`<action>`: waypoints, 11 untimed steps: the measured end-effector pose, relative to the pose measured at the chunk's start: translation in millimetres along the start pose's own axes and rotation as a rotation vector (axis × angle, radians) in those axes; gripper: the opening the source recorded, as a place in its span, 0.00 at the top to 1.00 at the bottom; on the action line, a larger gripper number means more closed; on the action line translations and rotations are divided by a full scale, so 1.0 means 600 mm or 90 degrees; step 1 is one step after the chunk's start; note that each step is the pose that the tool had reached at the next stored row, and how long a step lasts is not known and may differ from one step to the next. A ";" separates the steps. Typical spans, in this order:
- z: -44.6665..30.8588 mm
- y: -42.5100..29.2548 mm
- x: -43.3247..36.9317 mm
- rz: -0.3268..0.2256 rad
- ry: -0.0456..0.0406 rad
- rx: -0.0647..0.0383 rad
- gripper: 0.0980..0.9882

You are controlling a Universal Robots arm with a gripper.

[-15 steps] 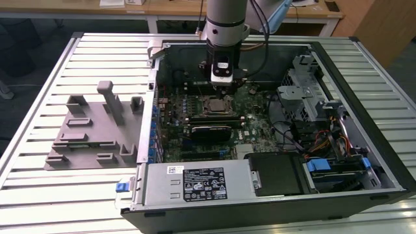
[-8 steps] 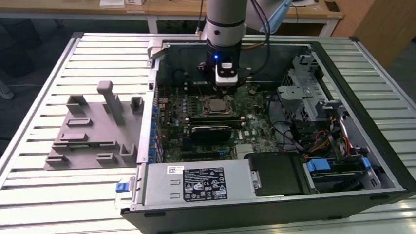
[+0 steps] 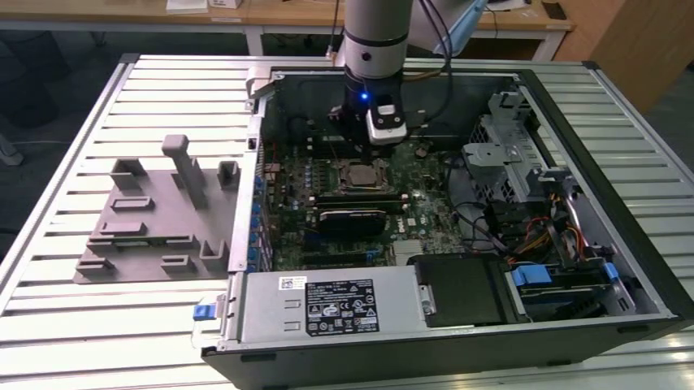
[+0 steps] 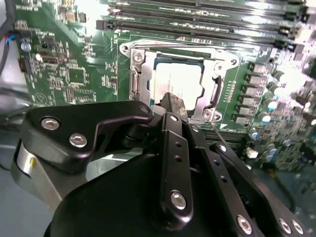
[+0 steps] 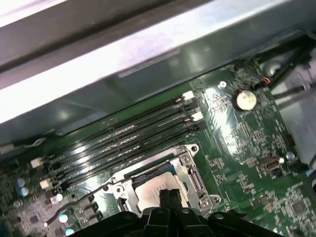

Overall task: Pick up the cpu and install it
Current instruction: 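Close the cpu cover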

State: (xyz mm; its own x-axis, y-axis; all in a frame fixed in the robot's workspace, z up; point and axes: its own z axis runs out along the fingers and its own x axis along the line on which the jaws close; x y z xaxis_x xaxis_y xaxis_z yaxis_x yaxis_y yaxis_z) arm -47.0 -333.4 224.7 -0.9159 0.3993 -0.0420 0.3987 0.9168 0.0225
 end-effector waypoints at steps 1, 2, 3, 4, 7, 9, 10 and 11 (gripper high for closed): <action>0.000 0.000 0.000 -0.010 0.0001 0.000 0.99; 0.000 0.000 0.000 -0.019 0.0003 0.000 0.99; 0.001 0.000 0.000 -0.028 0.0003 -0.001 0.99; 0.001 0.000 0.000 -0.037 0.0005 -0.001 0.99; 0.002 0.000 0.000 -0.063 0.0008 -0.001 0.99; 0.002 0.000 0.000 -0.080 0.0010 -0.001 0.99; 0.002 0.000 0.000 -0.089 0.0011 -0.002 0.99; 0.003 0.000 0.000 -0.098 0.0012 -0.002 0.99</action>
State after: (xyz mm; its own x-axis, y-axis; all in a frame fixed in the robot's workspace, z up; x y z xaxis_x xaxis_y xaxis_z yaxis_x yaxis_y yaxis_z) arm -47.1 -333.4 223.0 -0.9660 0.2547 -0.0433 0.2541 0.9670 0.0186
